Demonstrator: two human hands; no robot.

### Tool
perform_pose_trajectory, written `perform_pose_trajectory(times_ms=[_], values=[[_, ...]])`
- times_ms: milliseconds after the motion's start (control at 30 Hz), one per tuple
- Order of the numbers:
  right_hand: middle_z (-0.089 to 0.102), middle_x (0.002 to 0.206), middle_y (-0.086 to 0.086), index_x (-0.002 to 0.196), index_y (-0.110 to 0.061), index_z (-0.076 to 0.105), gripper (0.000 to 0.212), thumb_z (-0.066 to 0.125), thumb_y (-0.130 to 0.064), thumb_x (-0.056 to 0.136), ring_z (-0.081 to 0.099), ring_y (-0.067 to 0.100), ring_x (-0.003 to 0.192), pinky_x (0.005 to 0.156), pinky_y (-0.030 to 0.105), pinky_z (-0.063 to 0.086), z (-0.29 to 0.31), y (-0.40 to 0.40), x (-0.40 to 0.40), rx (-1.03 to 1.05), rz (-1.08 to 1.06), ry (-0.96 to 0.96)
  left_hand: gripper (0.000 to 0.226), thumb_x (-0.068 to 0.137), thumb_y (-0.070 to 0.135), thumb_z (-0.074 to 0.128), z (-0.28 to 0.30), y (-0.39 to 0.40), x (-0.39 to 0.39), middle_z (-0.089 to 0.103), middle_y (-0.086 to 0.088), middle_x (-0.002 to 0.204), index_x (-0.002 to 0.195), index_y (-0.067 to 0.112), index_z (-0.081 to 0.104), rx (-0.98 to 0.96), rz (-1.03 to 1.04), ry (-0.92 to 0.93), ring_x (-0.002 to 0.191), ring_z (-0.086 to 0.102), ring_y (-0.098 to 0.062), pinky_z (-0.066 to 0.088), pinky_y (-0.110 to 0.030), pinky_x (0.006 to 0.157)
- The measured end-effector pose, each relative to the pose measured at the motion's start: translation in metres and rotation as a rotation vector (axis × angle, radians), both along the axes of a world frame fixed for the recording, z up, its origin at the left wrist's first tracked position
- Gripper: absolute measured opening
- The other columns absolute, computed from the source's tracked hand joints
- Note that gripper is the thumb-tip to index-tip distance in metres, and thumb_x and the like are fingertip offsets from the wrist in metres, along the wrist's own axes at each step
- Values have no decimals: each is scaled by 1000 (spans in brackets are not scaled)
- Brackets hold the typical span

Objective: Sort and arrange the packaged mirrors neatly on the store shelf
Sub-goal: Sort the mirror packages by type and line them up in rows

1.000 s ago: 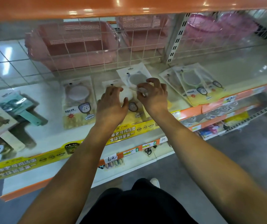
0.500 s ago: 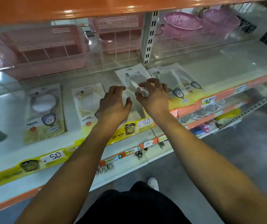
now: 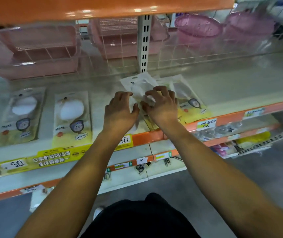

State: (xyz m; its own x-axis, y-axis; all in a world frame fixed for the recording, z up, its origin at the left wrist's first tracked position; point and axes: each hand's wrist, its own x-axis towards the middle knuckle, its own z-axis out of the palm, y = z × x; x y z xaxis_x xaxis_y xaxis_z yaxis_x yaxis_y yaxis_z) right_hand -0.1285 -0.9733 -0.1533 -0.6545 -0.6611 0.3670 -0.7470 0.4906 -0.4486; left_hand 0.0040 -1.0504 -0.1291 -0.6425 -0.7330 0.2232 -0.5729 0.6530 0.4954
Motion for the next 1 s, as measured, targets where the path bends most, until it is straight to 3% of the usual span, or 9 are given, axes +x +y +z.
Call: perform_pose_trajectory(times_ms=[133,233,333,1000], values=[[52,132,-3,116,-33,66,38,66,-48,81,45,35,120,94,44,39,0,-6,-2,105,41,-14,41,92,34,54,-1,1,4,50,-6,132,128,16,52,-6,59,-21,110,57,-29,48,-44,87],[37,145,-1,130,-35,54,49,59,-55,85,29,35,133,106,47,29,0,-11,0,302,59,-51,41,91,33,55,-1,1,11,50,-6,131,128,15,52,-21,80,-25,108,58,-29,48,-45,87],[32,149,0,131,-35,51,54,56,-61,84,24,34,138,109,49,23,-1,-12,3,384,43,-88,41,91,33,54,-1,-4,19,50,-5,131,129,15,52,-17,94,-36,109,57,-28,48,-44,89],[29,154,4,138,-34,46,62,60,-59,84,13,36,146,117,50,19,-6,-5,9,280,57,-106,41,93,34,52,-7,-6,17,48,-2,133,130,17,50,18,49,-26,111,56,-25,46,-43,91]])
